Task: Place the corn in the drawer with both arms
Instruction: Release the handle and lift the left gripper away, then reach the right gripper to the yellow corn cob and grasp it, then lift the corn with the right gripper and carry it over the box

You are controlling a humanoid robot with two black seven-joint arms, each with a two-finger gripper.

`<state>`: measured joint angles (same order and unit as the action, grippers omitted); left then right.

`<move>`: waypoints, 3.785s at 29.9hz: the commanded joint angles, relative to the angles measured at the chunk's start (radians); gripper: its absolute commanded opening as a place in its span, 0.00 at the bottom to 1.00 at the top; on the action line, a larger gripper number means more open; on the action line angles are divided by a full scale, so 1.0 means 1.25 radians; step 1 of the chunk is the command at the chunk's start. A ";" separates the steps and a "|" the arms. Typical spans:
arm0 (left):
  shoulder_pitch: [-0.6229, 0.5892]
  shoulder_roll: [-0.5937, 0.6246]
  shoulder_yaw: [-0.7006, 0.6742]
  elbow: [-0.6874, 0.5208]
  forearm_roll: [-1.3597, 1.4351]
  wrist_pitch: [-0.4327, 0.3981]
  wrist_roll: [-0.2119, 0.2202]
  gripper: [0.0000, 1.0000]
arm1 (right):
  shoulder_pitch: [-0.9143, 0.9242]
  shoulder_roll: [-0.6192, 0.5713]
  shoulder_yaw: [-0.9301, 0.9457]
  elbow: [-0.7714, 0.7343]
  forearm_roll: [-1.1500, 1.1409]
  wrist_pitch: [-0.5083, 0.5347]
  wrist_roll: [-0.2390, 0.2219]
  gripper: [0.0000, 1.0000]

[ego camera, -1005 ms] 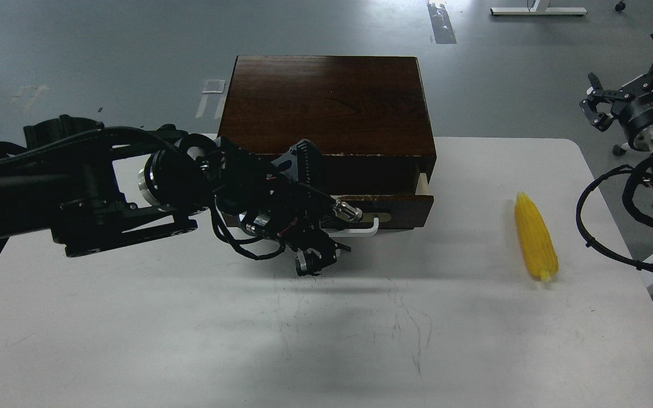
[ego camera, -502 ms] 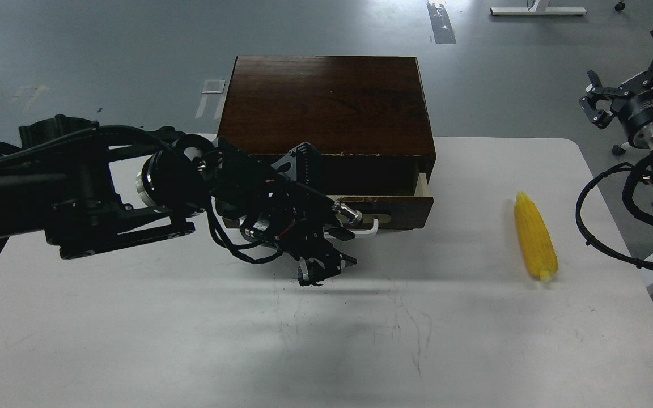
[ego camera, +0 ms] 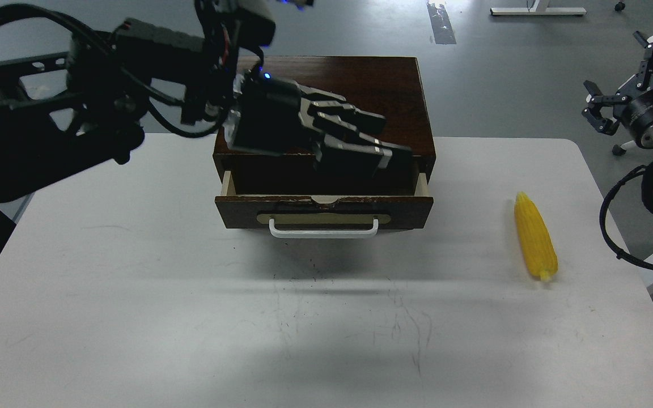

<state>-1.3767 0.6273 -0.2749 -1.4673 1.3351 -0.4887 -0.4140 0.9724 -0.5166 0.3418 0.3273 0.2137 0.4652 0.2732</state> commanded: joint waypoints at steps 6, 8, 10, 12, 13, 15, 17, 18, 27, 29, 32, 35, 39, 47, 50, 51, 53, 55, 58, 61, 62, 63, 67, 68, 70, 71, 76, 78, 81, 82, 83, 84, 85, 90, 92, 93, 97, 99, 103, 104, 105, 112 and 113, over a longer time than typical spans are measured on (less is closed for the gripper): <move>0.014 0.022 -0.054 0.286 -0.680 0.000 -0.003 0.98 | 0.076 -0.068 -0.177 0.024 -0.134 0.014 0.004 1.00; 0.015 0.021 -0.059 0.340 -0.763 0.000 -0.007 0.98 | 0.108 -0.070 -0.235 0.040 -0.210 0.017 0.004 1.00; 0.017 0.017 -0.059 0.390 -0.833 0.000 -0.009 0.98 | 0.131 -0.073 -0.276 0.050 -0.263 0.017 0.006 1.00; 0.026 0.017 -0.059 0.422 -0.878 0.000 -0.009 0.98 | 0.144 -0.078 -0.292 0.050 -0.290 0.017 0.006 1.00; 0.046 0.018 -0.059 0.447 -0.922 0.000 -0.009 0.98 | 0.151 -0.084 -0.306 0.051 -0.316 0.017 0.006 1.00; 0.073 0.020 -0.059 0.474 -0.978 0.000 -0.008 0.98 | 0.158 -0.087 -0.342 0.058 -0.373 0.019 0.006 1.00; 0.110 0.017 -0.060 0.506 -1.032 0.000 -0.008 0.98 | 0.172 -0.091 -0.404 0.115 -0.483 0.019 0.013 1.00; 0.118 0.016 -0.060 0.514 -1.041 0.000 -0.008 0.98 | 0.174 -0.096 -0.417 0.132 -0.512 0.019 0.016 1.00; 0.166 0.014 -0.094 0.550 -1.082 0.000 -0.008 0.98 | 0.144 -0.118 -0.439 0.212 -0.778 0.019 0.020 1.00; 0.165 0.020 -0.094 0.550 -1.082 0.000 -0.008 0.98 | 0.129 -0.113 -0.446 0.213 -0.803 0.018 0.018 1.00; 0.165 0.023 -0.095 0.550 -1.082 0.000 -0.008 0.98 | 0.129 -0.090 -0.469 0.213 -0.847 -0.006 0.013 1.00; 0.167 0.023 -0.094 0.552 -1.073 0.000 -0.006 0.98 | 0.130 -0.058 -0.519 0.213 -0.904 -0.041 0.008 1.00; 0.175 0.023 -0.094 0.552 -1.077 0.000 -0.008 0.98 | 0.123 -0.024 -0.581 0.208 -0.909 -0.084 0.008 1.00; 0.176 0.028 -0.094 0.554 -1.075 0.000 -0.008 0.98 | 0.113 0.001 -0.702 0.201 -0.911 -0.179 0.008 1.00; 0.176 0.025 -0.094 0.555 -1.077 0.000 -0.009 0.98 | 0.104 0.002 -0.702 0.198 -0.909 -0.198 0.011 0.99; 0.176 0.025 -0.094 0.554 -1.078 0.000 -0.009 0.98 | 0.101 0.002 -0.702 0.198 -0.909 -0.203 0.013 0.98; 0.176 0.023 -0.095 0.555 -1.078 0.000 -0.009 0.98 | 0.093 0.005 -0.704 0.201 -0.910 -0.219 0.017 0.94; 0.176 0.022 -0.095 0.554 -1.078 0.000 -0.009 0.98 | 0.086 0.007 -0.707 0.198 -0.911 -0.233 0.028 0.88; 0.176 0.020 -0.094 0.555 -1.072 0.000 -0.008 0.98 | 0.081 0.007 -0.710 0.200 -0.911 -0.272 0.043 0.64; 0.183 0.018 -0.093 0.554 -1.071 0.000 -0.008 0.98 | 0.070 0.011 -0.710 0.201 -0.910 -0.285 0.043 0.51; 0.186 0.020 -0.093 0.554 -1.071 0.000 -0.009 0.98 | 0.071 0.011 -0.708 0.201 -0.909 -0.286 0.043 0.47; 0.187 0.020 -0.093 0.554 -1.071 0.000 -0.009 0.98 | 0.072 0.011 -0.705 0.201 -0.905 -0.286 0.043 0.45; 0.192 0.018 -0.088 0.554 -1.071 0.000 -0.009 0.98 | 0.071 0.013 -0.683 0.206 -0.897 -0.286 0.042 0.25; 0.199 0.018 -0.089 0.554 -1.071 0.000 -0.009 0.98 | 0.070 0.014 -0.669 0.207 -0.897 -0.283 0.042 0.12; 0.199 0.017 -0.088 0.554 -1.069 0.000 -0.009 0.98 | 0.069 0.013 -0.659 0.211 -0.896 -0.280 0.042 0.02; 0.199 0.017 -0.088 0.554 -1.069 0.000 -0.009 0.98 | 0.069 0.013 -0.658 0.211 -0.896 -0.280 0.042 0.00; 0.199 0.016 -0.086 0.554 -1.057 0.000 -0.009 0.98 | 0.077 0.005 -0.618 0.233 -0.896 -0.279 0.053 0.00; 0.199 0.016 -0.086 0.553 -1.045 0.000 -0.009 0.98 | 0.085 0.000 -0.600 0.247 -0.896 -0.279 0.056 0.00; 0.199 0.021 -0.087 0.552 -1.030 0.000 -0.009 0.98 | 0.156 -0.052 -0.551 0.283 -0.897 -0.280 0.058 0.00; 0.199 0.025 -0.088 0.552 -1.029 0.000 -0.008 0.98 | 0.195 -0.066 -0.540 0.294 -0.897 -0.280 0.056 0.00; 0.199 0.025 -0.089 0.552 -1.030 0.000 -0.009 0.98 | 0.216 -0.073 -0.537 0.301 -0.897 -0.280 0.056 0.00; 0.199 0.026 -0.092 0.552 -1.030 0.000 -0.009 0.98 | 0.237 -0.079 -0.537 0.309 -0.897 -0.280 0.056 0.00; 0.199 0.026 -0.093 0.552 -1.030 0.000 -0.009 0.98 | 0.281 -0.082 -0.537 0.317 -0.897 -0.280 0.056 0.00; 0.198 0.027 -0.094 0.548 -1.030 0.000 -0.009 0.98 | 0.455 -0.084 -0.545 0.359 -0.916 -0.286 0.058 0.00; 0.198 0.028 -0.094 0.548 -1.030 0.000 -0.009 0.98 | 0.496 -0.084 -0.547 0.386 -0.928 -0.285 0.058 0.00; 0.198 0.028 -0.095 0.546 -1.030 0.000 -0.010 0.98 | 0.532 -0.084 -0.547 0.417 -0.959 -0.281 0.058 0.00; 0.201 0.032 -0.105 0.549 -1.041 0.000 -0.044 0.98 | 0.609 -0.074 -0.542 0.530 -1.025 -0.278 0.056 0.00; 0.201 0.033 -0.105 0.549 -1.039 0.000 -0.060 0.98 | 0.644 -0.054 -0.550 0.599 -1.035 -0.263 0.056 0.00; 0.203 0.037 -0.104 0.550 -1.040 0.000 -0.060 0.98 | 0.714 0.009 -0.561 0.679 -1.073 -0.169 0.062 0.00; 0.203 0.037 -0.104 0.550 -1.040 0.000 -0.060 0.98 | 0.714 0.010 -0.561 0.679 -1.073 -0.168 0.062 0.00; 0.203 0.036 -0.105 0.553 -1.041 0.000 -0.060 0.98 | 0.730 0.031 -0.568 0.694 -1.096 -0.156 0.064 0.00; 0.212 0.045 -0.105 0.554 -1.042 0.000 -0.060 0.98 | 0.750 0.138 -0.596 0.698 -1.321 -0.150 0.096 0.00; 0.212 0.045 -0.105 0.554 -1.042 0.000 -0.060 0.98 | 0.741 0.155 -0.596 0.697 -1.361 -0.150 0.097 0.00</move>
<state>-1.1130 0.6820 -0.4064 -0.7746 0.0323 -0.4887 -0.4889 1.9182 -0.3761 -0.3997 1.2047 -1.3664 0.2791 0.3872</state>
